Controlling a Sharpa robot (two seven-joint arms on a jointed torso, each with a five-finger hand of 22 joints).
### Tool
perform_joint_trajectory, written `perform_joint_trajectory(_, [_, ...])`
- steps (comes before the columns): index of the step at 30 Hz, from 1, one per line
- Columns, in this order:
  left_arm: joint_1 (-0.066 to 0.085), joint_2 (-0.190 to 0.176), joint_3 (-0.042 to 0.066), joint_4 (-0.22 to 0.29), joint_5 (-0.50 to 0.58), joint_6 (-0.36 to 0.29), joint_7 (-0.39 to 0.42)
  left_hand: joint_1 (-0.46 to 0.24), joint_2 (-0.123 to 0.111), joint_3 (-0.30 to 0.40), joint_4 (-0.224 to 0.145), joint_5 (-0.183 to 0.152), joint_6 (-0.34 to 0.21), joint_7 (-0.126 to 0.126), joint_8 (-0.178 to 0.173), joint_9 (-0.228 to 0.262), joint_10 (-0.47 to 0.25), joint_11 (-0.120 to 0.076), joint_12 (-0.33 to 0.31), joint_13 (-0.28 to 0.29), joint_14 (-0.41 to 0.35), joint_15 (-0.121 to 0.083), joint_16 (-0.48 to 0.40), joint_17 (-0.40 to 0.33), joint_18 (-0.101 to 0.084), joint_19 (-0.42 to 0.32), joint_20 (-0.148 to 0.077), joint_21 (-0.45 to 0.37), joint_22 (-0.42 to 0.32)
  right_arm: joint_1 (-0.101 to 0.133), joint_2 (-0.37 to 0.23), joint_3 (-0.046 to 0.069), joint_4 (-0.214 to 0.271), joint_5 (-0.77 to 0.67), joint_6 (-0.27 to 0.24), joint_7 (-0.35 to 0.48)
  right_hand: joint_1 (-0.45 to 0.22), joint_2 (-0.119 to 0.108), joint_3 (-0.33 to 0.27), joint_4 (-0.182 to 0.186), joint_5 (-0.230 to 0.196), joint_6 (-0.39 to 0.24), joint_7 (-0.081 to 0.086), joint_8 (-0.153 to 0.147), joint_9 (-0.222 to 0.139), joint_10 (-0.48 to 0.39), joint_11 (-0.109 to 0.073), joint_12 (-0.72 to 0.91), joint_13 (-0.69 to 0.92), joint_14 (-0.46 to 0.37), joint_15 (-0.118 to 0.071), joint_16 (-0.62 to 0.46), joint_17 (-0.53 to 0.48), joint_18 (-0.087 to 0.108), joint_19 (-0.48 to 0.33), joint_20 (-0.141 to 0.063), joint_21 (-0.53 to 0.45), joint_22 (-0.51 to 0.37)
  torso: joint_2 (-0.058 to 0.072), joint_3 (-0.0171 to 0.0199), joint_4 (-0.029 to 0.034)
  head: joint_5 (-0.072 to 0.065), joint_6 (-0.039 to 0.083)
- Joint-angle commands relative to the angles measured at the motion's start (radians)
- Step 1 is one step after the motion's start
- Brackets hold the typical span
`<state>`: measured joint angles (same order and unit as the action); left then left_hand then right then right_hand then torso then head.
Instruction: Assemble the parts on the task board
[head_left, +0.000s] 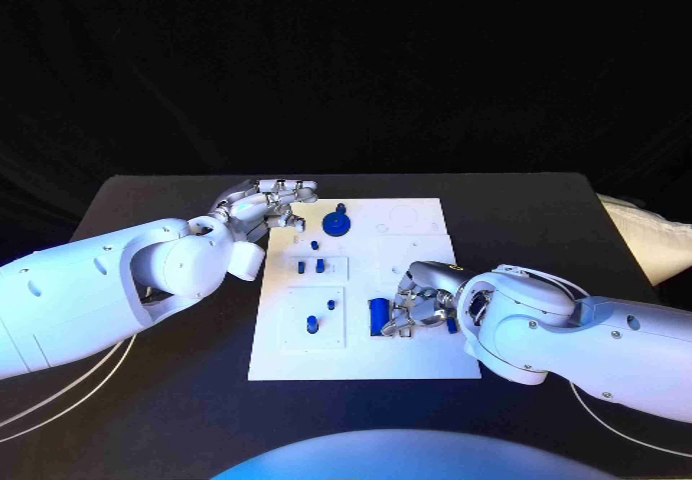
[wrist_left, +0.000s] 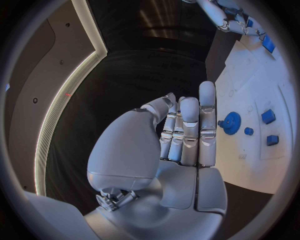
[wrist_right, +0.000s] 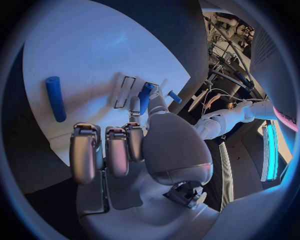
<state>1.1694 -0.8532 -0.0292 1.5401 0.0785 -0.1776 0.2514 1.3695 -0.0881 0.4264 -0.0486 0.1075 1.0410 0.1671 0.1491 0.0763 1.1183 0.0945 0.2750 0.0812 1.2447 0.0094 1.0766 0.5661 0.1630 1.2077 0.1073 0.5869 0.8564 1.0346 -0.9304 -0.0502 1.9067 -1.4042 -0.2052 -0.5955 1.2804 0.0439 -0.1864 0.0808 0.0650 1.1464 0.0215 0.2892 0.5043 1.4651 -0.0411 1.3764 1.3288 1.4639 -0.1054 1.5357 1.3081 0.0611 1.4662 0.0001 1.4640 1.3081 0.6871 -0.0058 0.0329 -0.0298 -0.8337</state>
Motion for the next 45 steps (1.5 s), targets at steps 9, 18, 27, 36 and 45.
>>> perform_joint_trajectory(9, [0.000,-0.001,0.000,-0.005,-0.003,0.014,0.002,0.003,0.002,-0.003,-0.005,0.003,-0.002,0.003,0.004,-0.002,-0.009,0.000,0.003,-0.001,-0.008,0.000,-0.001,-0.001,0.020,0.001,0.002,-0.007,-0.001,0.042,-0.129,0.000,0.038,0.224,0.017,0.139,0.031,0.021,-0.029,-0.006,0.094,-0.159,0.082,-0.142,-0.077,-0.031,0.060,-0.189,0.034,0.094,0.051,0.002,0.201,-0.013,0.015,0.043,-0.018,0.029,-0.001,-0.0007,-0.0017,-0.009,0.003])
perform_joint_trajectory(18, [0.000,-0.006,0.000,-0.005,-0.008,0.010,0.005,0.004,0.003,-0.003,-0.006,0.003,-0.002,0.003,0.005,-0.002,-0.008,0.000,0.004,-0.001,-0.009,0.000,-0.002,-0.003,0.020,0.001,0.002,-0.007,-0.001,0.088,-0.263,-0.004,0.058,0.139,-0.051,0.152,0.029,0.049,-0.035,-0.005,0.143,-0.142,0.088,-0.171,-0.136,-0.089,0.066,-0.371,-0.078,0.089,0.059,-0.011,0.181,-0.007,0.005,0.058,-0.030,0.010,0.001,0.0002,-0.0039,-0.033,0.012])
perform_joint_trajectory(27, [0.000,-0.004,0.000,-0.005,-0.011,0.012,0.010,0.004,0.003,-0.003,-0.006,0.003,-0.002,0.003,0.005,-0.002,-0.008,0.000,0.004,-0.001,-0.009,0.000,-0.002,-0.003,0.020,0.001,0.002,-0.007,-0.001,0.062,-0.278,-0.019,0.044,-0.068,-0.045,0.079,0.030,0.054,-0.040,0.002,0.262,-0.064,0.061,-0.146,-0.137,-0.053,0.043,-0.335,-0.065,0.092,0.040,-0.005,0.191,-0.013,0.018,0.041,-0.013,0.040,0.003,0.0024,-0.0123,-0.046,0.017])
perform_joint_trajectory(36, [-0.002,-0.006,0.000,-0.008,-0.012,0.015,0.013,0.004,0.003,-0.003,-0.006,0.003,-0.002,0.003,0.005,-0.002,-0.008,0.000,0.004,-0.001,-0.009,0.000,-0.002,-0.003,0.020,0.001,0.002,-0.007,-0.001,0.024,-0.252,-0.023,0.033,-0.133,0.014,0.025,-0.011,0.041,-0.070,0.035,0.163,-0.065,0.063,-0.151,-0.133,-0.049,0.045,-0.343,-0.070,0.092,0.040,-0.006,0.190,-0.013,0.017,0.040,-0.014,0.038,0.002,0.0018,-0.0090,-0.047,0.014])
perform_joint_trajectory(45, [-0.002,-0.008,0.000,-0.008,-0.013,0.016,0.013,0.006,0.003,-0.003,-0.007,0.003,-0.001,0.003,0.005,-0.001,-0.008,0.000,0.005,-0.001,-0.009,0.000,-0.001,-0.003,0.020,0.001,0.002,-0.007,-0.001,0.008,-0.224,-0.023,0.025,-0.118,0.036,0.010,-0.023,0.038,-0.089,0.059,0.203,-0.065,0.062,-0.155,-0.129,-0.047,0.044,-0.340,-0.067,0.092,0.040,-0.005,0.192,-0.012,0.016,0.040,-0.015,0.038,0.003,0.0024,-0.0112,-0.044,0.013])
